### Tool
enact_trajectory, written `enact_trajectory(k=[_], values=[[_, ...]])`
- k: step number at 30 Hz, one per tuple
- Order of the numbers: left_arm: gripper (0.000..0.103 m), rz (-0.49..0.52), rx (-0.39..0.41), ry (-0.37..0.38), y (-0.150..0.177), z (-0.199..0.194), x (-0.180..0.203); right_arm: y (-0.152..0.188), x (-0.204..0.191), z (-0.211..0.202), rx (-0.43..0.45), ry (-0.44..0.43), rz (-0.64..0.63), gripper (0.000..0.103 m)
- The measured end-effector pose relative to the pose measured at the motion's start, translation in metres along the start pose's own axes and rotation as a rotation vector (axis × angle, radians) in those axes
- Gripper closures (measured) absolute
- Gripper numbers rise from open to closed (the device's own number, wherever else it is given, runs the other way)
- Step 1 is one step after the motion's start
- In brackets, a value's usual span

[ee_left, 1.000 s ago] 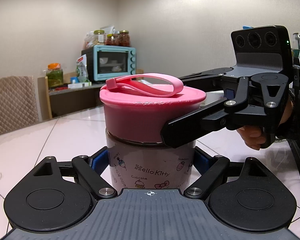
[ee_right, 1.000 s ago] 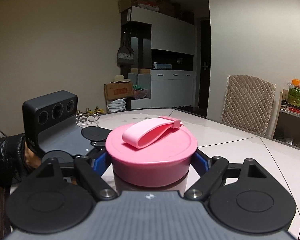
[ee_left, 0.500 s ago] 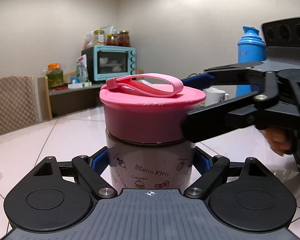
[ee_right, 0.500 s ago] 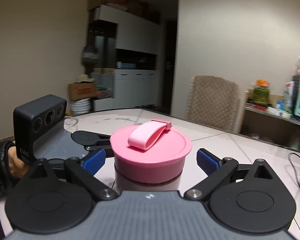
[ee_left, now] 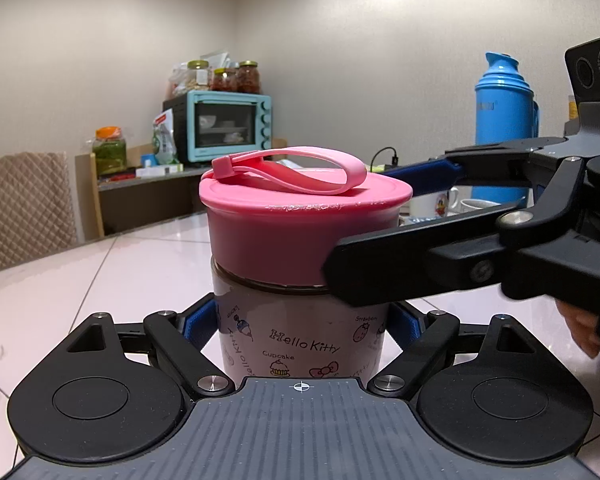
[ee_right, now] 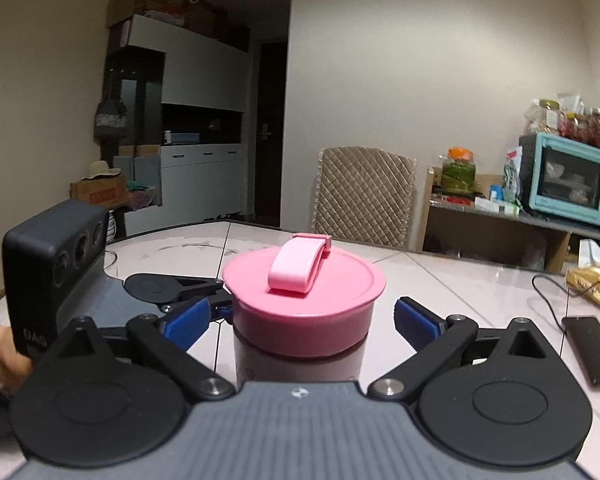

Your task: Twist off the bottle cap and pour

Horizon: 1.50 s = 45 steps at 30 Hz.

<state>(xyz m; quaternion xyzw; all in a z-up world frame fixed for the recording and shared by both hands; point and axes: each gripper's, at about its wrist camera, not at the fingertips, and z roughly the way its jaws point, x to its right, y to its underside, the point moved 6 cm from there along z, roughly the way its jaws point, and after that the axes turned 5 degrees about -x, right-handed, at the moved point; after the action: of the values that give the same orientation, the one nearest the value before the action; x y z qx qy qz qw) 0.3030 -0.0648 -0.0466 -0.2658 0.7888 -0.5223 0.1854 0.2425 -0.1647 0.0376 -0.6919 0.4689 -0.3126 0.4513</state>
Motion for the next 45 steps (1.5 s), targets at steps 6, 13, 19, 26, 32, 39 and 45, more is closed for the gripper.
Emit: enact_trajectory(k=[6,13,19,26,32,39,45], values=[[0.013,0.0,0.0,0.0,0.0,0.0,0.0,0.0,-0.001,0.007,0.001,0.031,0.029,0.003],[0.013,0.0,0.0,0.0,0.0,0.0,0.0,0.002,-0.001,0.013,0.01,0.049,0.053,0.004],[0.013,0.0,0.0,0.0,0.0,0.0,0.0,0.001,-0.003,0.016,0.012,0.07,0.053,0.011],[0.013,0.0,0.0,0.0,0.0,0.0,0.0,-0.002,-0.006,0.017,0.006,0.063,0.047,0.018],[0.013,0.0,0.0,0.0,0.0,0.0,0.0,-0.002,0.0,0.016,0.006,-0.006,0.014,0.018],[0.013,0.001,0.0,-0.001,0.0,-0.001,0.0,-0.003,0.02,0.016,0.0,-0.182,-0.03,0.018],[0.013,0.0,0.0,0.0,0.0,-0.002,-0.002,-0.006,0.034,0.016,0.003,-0.323,-0.108,0.018]])
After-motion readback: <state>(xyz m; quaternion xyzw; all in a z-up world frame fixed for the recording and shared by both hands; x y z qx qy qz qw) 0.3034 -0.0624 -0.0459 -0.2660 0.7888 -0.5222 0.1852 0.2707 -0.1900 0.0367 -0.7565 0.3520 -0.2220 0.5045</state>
